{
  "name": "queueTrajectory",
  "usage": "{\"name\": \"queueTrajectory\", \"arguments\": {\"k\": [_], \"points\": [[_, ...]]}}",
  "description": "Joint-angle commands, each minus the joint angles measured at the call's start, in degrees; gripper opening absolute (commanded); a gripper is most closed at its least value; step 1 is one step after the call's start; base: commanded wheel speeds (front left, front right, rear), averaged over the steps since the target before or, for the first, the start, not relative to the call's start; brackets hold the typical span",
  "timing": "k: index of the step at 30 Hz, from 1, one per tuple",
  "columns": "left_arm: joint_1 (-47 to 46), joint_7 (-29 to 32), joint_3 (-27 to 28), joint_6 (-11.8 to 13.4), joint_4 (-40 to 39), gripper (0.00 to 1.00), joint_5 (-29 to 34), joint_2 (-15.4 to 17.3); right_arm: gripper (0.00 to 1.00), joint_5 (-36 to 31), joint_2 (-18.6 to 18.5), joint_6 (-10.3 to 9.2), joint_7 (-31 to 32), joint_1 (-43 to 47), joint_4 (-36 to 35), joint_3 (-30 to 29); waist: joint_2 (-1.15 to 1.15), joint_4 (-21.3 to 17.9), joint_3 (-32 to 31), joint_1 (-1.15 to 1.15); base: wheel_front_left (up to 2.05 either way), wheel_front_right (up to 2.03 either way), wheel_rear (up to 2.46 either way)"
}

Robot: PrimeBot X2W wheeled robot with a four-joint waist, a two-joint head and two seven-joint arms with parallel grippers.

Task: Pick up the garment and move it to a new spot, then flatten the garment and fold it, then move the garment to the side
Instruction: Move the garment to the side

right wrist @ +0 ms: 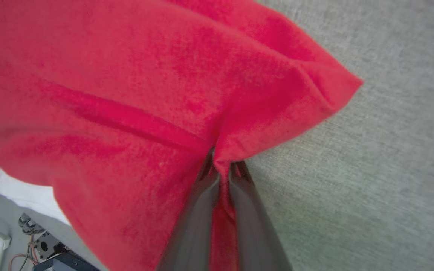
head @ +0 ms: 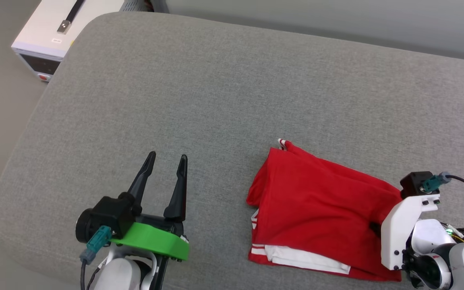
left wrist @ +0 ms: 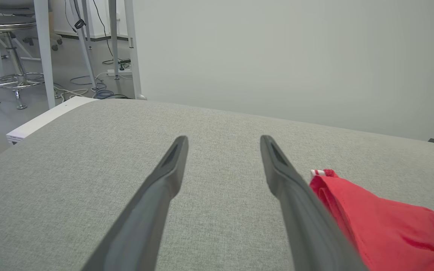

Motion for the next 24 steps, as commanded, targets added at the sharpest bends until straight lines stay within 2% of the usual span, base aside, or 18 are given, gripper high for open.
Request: {"name": "queueTrajectory", "arguments": {"k": [1,8,18,24], "points": [[-0.8,-0.3,0.0,-0.2,0.1,1.0,0.3,0.0,0.0,-0.1,-0.5,-0.04,-1.0,-0.1,1.2,1.1,0.0,-1.0,-0.7,0.0,0.0,0.0,0.0],[0.0,-0.3,-0.6,-0.2,0.1,1.0,0.0,0.6,0.0,-1.6,-8.2,-0.04,-5.3,-1.7,-2.9,6.0,0.0,-5.3,-2.2,0.0,0.0,0.0,0.0],[-1.1,-0.3,-5.7,-0.2,-0.9,1.0,0.2,1.8,0.0,-1.6,-27.3,-0.04,-7.1,-5.5,-9.8,16.7,0.0,-15.8,-0.8,0.0,0.0,0.0,0.0],[-2.5,-0.3,-9.4,-0.2,-1.2,1.0,0.2,2.5,0.0,-1.9,-38.3,-0.04,-11.0,-8.6,-8.7,19.9,0.0,-21.9,1.1,0.0,0.0,0.0,0.0]]}}
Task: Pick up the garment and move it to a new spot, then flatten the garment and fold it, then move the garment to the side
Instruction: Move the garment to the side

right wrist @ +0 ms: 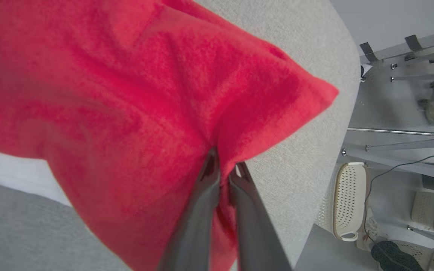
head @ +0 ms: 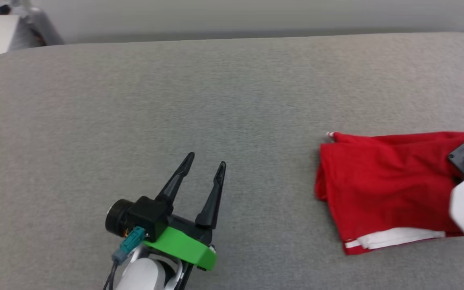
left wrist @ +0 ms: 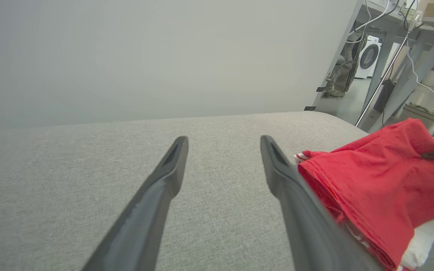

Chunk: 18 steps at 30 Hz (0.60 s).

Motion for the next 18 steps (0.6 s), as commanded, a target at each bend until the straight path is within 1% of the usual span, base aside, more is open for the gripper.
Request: {"name": "queueTrajectory", "arguments": {"k": [1,4,6,10,14,18], "points": [[-1.3,-0.3,-0.7,-0.1,-0.4,1.0,0.2,0.6,0.0,0.0,-1.7,-0.09,-1.5,-1.4,0.8,0.4,0.0,-6.0,2.5,0.0,0.0,0.0,0.0],[-2.5,-0.3,-2.8,-0.1,-0.8,1.0,0.5,1.4,0.0,-0.4,-5.9,-0.09,-5.1,-3.2,2.9,1.7,0.0,-8.5,4.2,0.0,0.0,0.0,0.0],[-3.4,-0.3,-4.0,-0.1,-1.4,1.0,0.7,2.0,0.0,-0.6,-7.4,-0.09,-8.3,-4.9,4.8,1.8,0.0,-10.1,5.7,0.0,0.0,0.0,0.0],[-5.1,-0.3,-5.4,-0.1,-2.9,1.0,1.2,3.1,0.0,-2.3,-8.2,-0.09,-14.5,-7.9,10.4,1.6,0.0,-12.3,9.1,0.0,0.0,0.0,0.0],[-7.6,-0.3,-6.9,-0.1,-4.8,1.0,2.0,4.6,0.0,-4.0,-7.8,-0.09,-20.1,-10.7,17.5,-0.9,0.0,-13.6,13.3,0.0,0.0,0.0,0.0],[-9.9,-0.3,-8.0,-0.1,-6.7,1.0,2.5,5.8,0.0,-5.8,-6.6,-0.09,-24.4,-13.4,23.0,-4.4,0.0,-13.9,17.2,0.0,0.0,0.0,0.0]]}}
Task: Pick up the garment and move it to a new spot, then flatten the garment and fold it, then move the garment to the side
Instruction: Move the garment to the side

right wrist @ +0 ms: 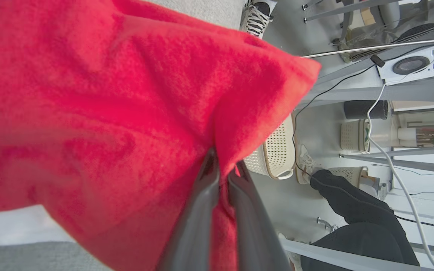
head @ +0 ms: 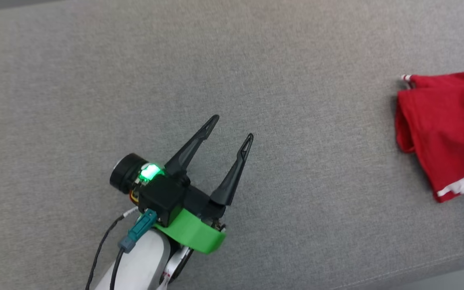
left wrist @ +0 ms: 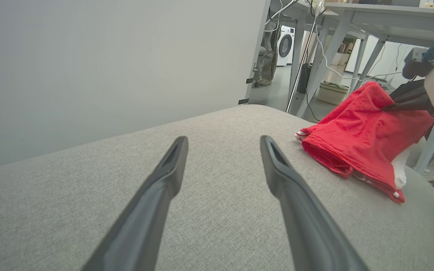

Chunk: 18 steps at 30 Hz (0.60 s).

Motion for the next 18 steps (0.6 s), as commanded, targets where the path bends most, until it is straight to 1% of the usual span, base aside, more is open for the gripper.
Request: {"name": "queueTrajectory", "arguments": {"k": [1,4,9,12,18], "points": [[-1.5,-0.3,-0.3,-0.1,-0.6,1.0,0.5,0.7,0.0,-1.0,0.7,-0.11,-1.1,-1.6,1.3,-1.2,-0.01,-2.4,6.3,-0.01,0.0,0.0,0.0],[-3.0,-0.3,-0.7,-0.1,-1.8,1.0,0.8,1.3,0.0,-3.0,1.9,-0.11,-2.8,-3.5,4.7,-4.2,-0.01,-2.1,8.5,-0.01,0.0,0.0,0.0],[-4.6,-0.3,-1.4,-0.1,-3.7,1.0,0.8,2.0,0.0,-6.1,2.8,-0.11,-4.6,-6.1,8.8,-9.0,-0.01,-1.3,11.0,-0.01,0.0,0.0,0.0],[-6.0,-0.3,-2.7,-0.1,-4.4,1.0,2.9,3.2,0.0,-8.4,2.8,-0.11,-6.4,-7.6,11.3,-11.3,-0.01,-0.6,12.1,-0.01,0.0,0.0,0.0],[-6.7,-0.3,-3.1,-0.1,-5.8,1.0,3.0,2.8,0.0,-12.1,4.2,-0.11,-8.3,-9.9,15.5,-15.5,-0.01,0.5,13.5,-0.01,0.0,0.0,0.0]]}}
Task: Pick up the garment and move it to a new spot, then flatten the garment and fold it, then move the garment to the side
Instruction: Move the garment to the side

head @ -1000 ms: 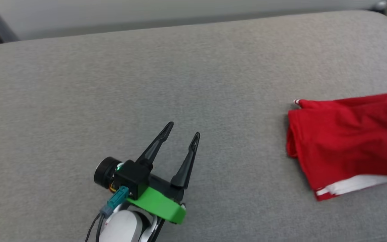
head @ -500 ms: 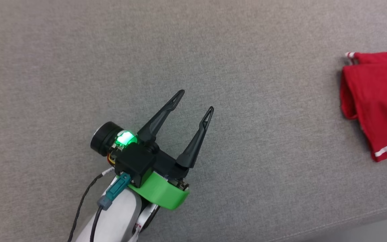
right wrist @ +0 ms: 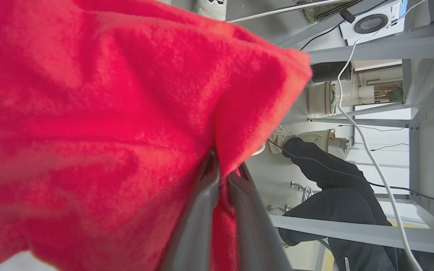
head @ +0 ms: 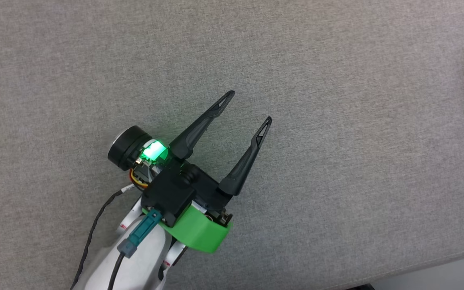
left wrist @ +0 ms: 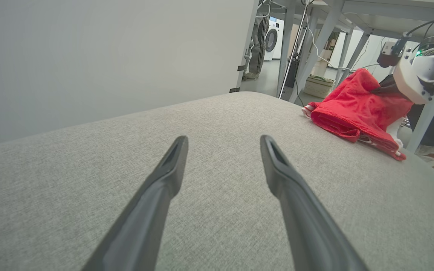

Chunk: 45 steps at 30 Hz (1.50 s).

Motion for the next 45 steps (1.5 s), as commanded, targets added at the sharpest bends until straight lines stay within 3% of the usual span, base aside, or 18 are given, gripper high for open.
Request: {"name": "queueTrajectory", "arguments": {"k": [1,2,3,4,5,12,17,26,34,39,45], "points": [[-1.2,-0.3,0.1,-0.1,-0.2,1.0,0.2,0.0,0.0,-0.7,0.5,-0.11,-0.7,-1.3,0.8,-0.7,0.0,0.8,0.8,-0.01,0.0,0.0,0.0],[-1.2,-0.3,0.1,-0.1,-0.2,1.0,0.2,0.0,0.0,-1.1,0.8,-0.11,-1.1,-1.6,1.4,-1.3,0.0,0.9,0.9,-0.01,0.0,0.0,0.0],[-1.2,-0.3,0.1,-0.1,-0.2,1.0,0.2,0.0,0.38,-1.5,1.0,-0.11,-1.5,-1.9,2.0,-1.7,0.0,1.0,1.0,-0.01,0.0,0.0,0.0],[-1.3,-0.3,0.1,-0.1,-0.2,1.0,0.2,0.0,0.84,-2.2,1.0,-0.11,-1.9,-2.1,2.4,-1.9,0.0,1.1,1.1,-0.01,0.0,0.0,0.0],[-1.3,-0.3,0.1,-0.1,-0.2,1.0,0.1,-0.1,1.0,-2.6,1.3,-0.11,-2.2,-2.3,3.1,-2.4,0.0,1.3,1.1,-0.01,0.0,0.0,0.0],[-0.8,-0.3,1.8,-0.1,1.1,1.0,-1.7,-2.0,1.0,-4.6,2.9,-0.11,-5.7,-3.4,6.0,-3.7,0.0,2.4,-2.3,-0.01,0.0,0.0,0.0],[1.5,-0.3,6.7,-0.1,4.1,1.0,-3.0,-3.9,1.0,-3.7,4.0,-0.11,-8.6,-4.5,6.3,-2.3,0.0,3.5,-7.9,-0.01,0.0,0.0,0.0],[6.7,-0.3,16.8,-0.1,8.3,1.0,-3.1,-7.0,1.0,2.9,8.6,-0.11,-11.7,-2.7,-2.6,1.5,0.0,6.0,-18.3,-0.01,0.0,0.0,0.0],[11.2,-0.3,23.1,-0.1,12.0,1.0,-3.1,-9.3,1.0,10.2,19.2,-0.11,-12.9,5.3,-15.2,-1.7,0.0,8.9,-25.3,-0.01,0.0,0.0,0.0],[13.6,-0.3,25.6,0.0,13.4,1.0,-2.9,-10.3,1.0,10.5,27.4,-0.11,-14.0,12.9,-24.2,-4.5,0.0,10.4,-27.8,-0.01,0.0,0.0,0.0],[15.4,-0.3,26.8,0.0,14.2,1.0,-2.6,-10.9,1.0,10.0,36.6,-0.11,-16.1,21.6,-29.9,-7.2,0.0,12.2,-29.2,-0.01,0.0,0.0,0.0]]}}
